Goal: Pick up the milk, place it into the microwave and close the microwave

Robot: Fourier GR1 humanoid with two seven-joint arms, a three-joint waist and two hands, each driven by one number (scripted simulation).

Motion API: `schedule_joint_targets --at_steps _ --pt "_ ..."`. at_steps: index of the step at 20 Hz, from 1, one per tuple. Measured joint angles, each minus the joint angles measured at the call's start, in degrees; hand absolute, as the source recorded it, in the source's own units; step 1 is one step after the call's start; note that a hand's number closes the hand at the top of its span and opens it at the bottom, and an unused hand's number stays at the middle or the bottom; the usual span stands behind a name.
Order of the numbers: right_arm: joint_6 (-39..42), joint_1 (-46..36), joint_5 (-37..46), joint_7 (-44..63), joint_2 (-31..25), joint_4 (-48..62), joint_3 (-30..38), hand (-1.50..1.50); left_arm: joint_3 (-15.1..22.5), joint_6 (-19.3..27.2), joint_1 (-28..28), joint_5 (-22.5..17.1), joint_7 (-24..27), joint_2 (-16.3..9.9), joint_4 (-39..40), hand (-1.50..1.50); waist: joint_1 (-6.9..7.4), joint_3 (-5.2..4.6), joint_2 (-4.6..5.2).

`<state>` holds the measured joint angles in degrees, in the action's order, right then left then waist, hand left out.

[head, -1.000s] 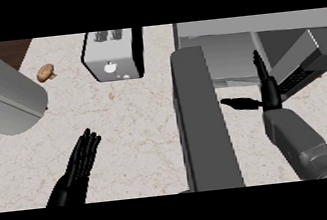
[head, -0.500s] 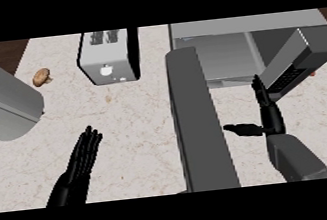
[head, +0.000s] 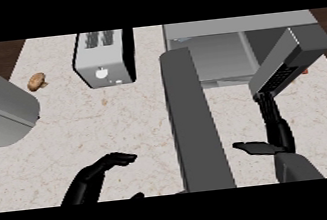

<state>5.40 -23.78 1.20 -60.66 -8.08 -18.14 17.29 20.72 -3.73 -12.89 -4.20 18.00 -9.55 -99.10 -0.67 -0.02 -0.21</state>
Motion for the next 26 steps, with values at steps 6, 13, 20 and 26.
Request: schedule_joint_targets --at_steps 6,13,20,26 --pt "3.32 7.73 -1.95 1.86 -0.88 -10.41 -1.79 -1.5 1.67 -0.42 2.53 5.13 0.43 -1.18 5.02 1.5 -0.87 -0.09 -0.21" --pt "6.43 16.77 -4.79 5.11 -1.45 -24.86 -4.23 -1.5 6.74 -1.47 8.14 13.61 -0.71 -1.48 11.47 1.5 -1.37 -0.12 -0.22" --pt "10.49 29.48 -10.04 11.66 -3.02 -45.24 -5.92 -1.5 11.44 -1.54 14.23 17.11 -1.55 4.94 20.32 1.5 -1.25 -0.12 -0.06" --pt "13.82 37.78 -14.22 16.99 -4.25 -59.58 -6.75 -1.5 19.9 7.01 22.88 12.84 -1.07 8.32 30.54 1.5 -1.39 -0.12 0.16"
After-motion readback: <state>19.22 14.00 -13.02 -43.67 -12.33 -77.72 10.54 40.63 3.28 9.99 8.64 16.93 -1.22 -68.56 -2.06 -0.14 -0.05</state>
